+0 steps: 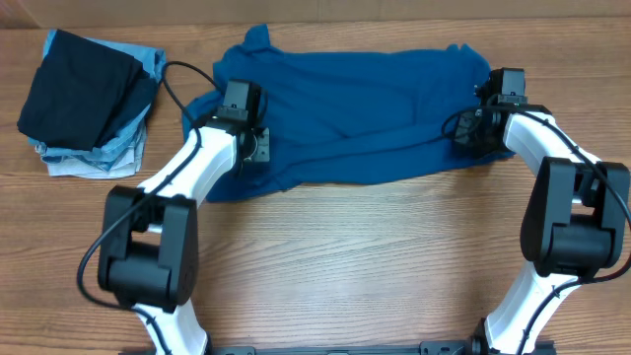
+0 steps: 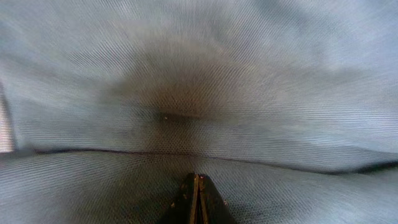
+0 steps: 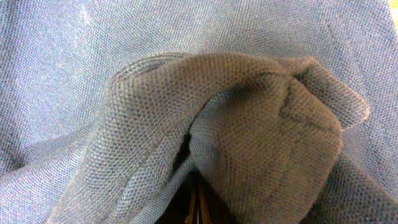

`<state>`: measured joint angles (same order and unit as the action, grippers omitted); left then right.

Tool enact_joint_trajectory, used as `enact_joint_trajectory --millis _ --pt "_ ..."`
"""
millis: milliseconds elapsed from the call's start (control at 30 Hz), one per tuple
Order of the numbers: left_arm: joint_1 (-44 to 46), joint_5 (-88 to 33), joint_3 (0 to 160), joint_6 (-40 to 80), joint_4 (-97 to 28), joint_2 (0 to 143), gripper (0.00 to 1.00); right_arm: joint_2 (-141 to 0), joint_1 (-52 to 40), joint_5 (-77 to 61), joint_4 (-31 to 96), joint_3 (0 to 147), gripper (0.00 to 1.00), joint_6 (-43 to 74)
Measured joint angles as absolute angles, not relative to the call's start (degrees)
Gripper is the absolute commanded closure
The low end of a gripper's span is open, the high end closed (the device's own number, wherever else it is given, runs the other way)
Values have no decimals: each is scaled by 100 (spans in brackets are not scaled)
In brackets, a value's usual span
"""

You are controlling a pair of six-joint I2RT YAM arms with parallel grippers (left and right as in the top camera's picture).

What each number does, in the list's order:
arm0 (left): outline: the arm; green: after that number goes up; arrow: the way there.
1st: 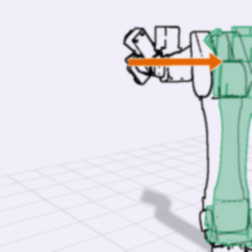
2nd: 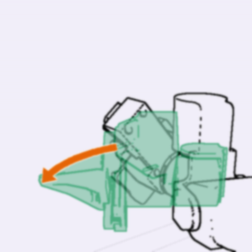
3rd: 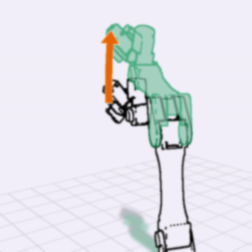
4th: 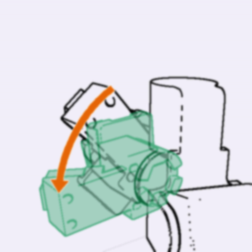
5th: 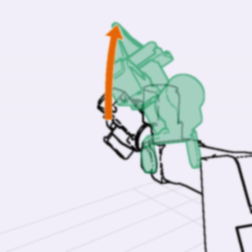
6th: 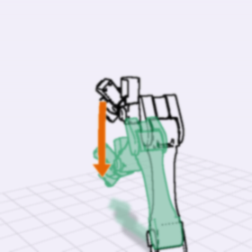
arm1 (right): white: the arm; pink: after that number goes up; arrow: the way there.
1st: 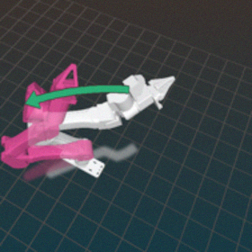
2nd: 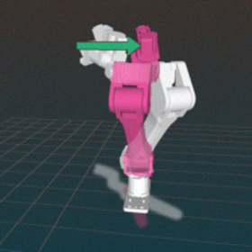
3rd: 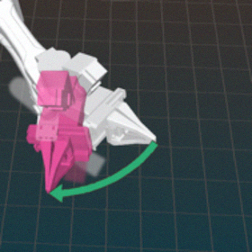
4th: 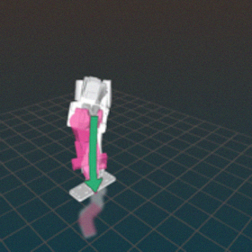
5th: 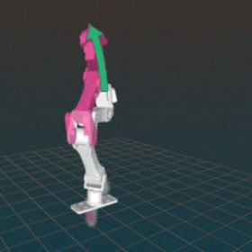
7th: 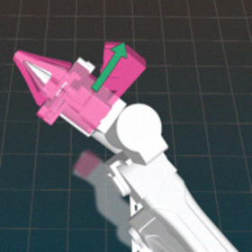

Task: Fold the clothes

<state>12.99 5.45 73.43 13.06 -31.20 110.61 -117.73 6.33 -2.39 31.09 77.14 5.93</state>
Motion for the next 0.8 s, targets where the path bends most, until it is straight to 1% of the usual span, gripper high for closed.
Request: enact_joint_trajectory --millis 67,233,300,433,633,667,733,800 --pt "1299 550 7343 1306 -3103 11443 96 -11773 633 -222 3107 7714 96 569" --pt "1299 552 7349 1306 -3089 11456 96 -11775 628 401 2906 7714 96 172" --pt "1299 563 7349 1306 -3087 11456 96 -11782 628 832 2493 7708 96 -45" --pt "1249 515 7356 1306 -3116 11456 96 -11793 628 1155 1549 7693 96 -266" --pt "1015 410 7376 1306 -3199 11456 96 -11795 628 1649 628 7703 96 -517" --pt "954 410 7378 1306 -3208 11456 96 -11795 631 1879 794 7804 96 -530" --pt "904 410 7382 1306 -3212 11456 96 -11738 633 2161 2196 8331 96 -375" --pt "899 410 7387 1306 -3214 11461 96 -11491 633 2010 3857 8844 96 -193"
